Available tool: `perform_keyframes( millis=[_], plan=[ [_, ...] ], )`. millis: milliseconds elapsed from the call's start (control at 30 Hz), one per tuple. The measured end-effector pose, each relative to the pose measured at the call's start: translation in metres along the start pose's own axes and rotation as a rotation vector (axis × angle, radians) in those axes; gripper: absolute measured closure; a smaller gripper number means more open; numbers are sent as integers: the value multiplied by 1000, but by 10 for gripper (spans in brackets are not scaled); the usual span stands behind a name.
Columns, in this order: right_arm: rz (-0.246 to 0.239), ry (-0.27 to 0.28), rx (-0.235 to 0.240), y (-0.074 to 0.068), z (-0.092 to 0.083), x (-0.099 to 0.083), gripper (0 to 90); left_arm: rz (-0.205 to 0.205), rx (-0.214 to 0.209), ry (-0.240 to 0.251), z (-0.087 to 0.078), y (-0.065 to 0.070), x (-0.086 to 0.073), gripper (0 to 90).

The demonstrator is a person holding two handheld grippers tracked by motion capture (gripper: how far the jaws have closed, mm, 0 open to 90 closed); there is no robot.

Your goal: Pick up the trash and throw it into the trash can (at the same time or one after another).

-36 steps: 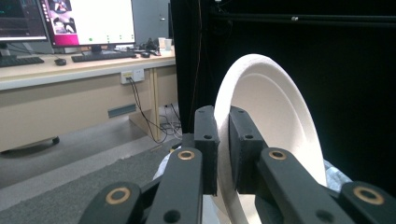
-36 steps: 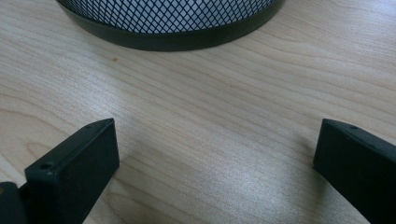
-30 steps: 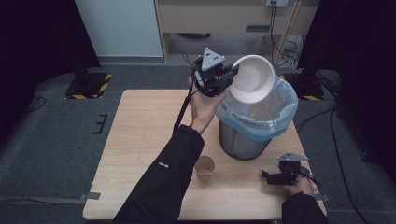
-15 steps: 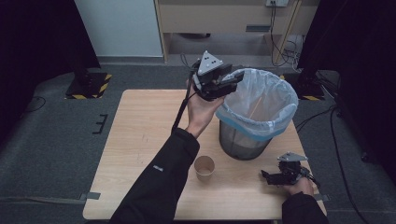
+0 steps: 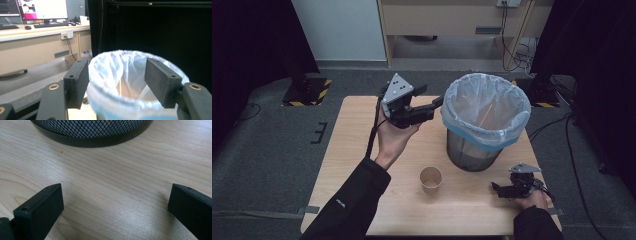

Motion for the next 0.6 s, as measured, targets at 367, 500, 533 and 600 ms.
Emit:
perform_keyframes(
  millis=[367,500,533,600],
  plan=[
    [0,0,0,0,0,0,4,-41,-7,-98,-23,3,-67,338],
    [0,0,0,0,0,0,4,-64,-10,-141,-26,5,-90,340],
    [0,1,0,0,0,0,4,-67,-12,-148,-26,6,-94,341],
    [0,1,-1,0,0,0,4,-73,-22,-173,-27,11,-108,341]
  ],
)
Point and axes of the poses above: each handheld gripper's, and its own axes: z roughly forward along the jaws, x roughly out of its top, y roughly to its right, the point moved 5 cm from there along z, roughly forward along the jaws, and after that the axes turned 12 degrees about z, right-handed, at the moved point
